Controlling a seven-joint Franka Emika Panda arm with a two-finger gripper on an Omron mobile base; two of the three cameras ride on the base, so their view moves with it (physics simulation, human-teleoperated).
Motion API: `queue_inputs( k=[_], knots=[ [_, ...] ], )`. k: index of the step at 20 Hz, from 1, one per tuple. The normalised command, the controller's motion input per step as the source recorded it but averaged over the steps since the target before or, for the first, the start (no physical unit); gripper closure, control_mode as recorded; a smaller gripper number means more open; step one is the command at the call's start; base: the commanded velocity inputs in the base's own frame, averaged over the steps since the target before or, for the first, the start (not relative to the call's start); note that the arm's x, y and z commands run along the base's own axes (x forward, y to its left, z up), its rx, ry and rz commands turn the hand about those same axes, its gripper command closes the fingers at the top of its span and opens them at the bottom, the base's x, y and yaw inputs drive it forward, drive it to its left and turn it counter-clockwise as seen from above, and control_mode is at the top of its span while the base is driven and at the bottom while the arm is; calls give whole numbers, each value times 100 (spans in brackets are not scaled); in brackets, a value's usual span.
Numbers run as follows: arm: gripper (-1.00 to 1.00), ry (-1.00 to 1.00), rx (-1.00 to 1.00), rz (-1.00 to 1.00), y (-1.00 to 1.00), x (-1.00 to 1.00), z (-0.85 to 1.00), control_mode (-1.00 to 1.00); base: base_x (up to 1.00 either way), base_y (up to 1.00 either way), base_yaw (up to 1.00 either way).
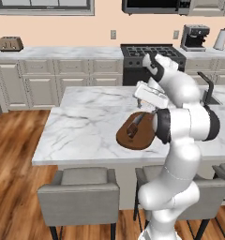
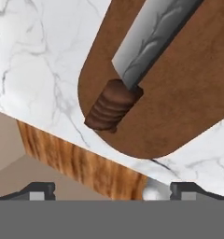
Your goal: Pick up the knife from the drawer and place it on the cutting board. Then place the meat from the plate to the cutting board.
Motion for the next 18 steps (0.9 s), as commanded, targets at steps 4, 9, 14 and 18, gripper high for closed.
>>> queue_inputs(
  k=[4,9,14,18],
  knots=[
    [-100,28,-3,0,-68,14,27,-100,0,0,0],
    [-100,27,-22,0,-65,1,1,-100,0,0,0],
    [-100,-12,-25,0,-36,-28,-6,-100,0,0,0],
    [-100,-32,-7,-4,-7,-84,-17,-100,0,0,0]
  ],
)
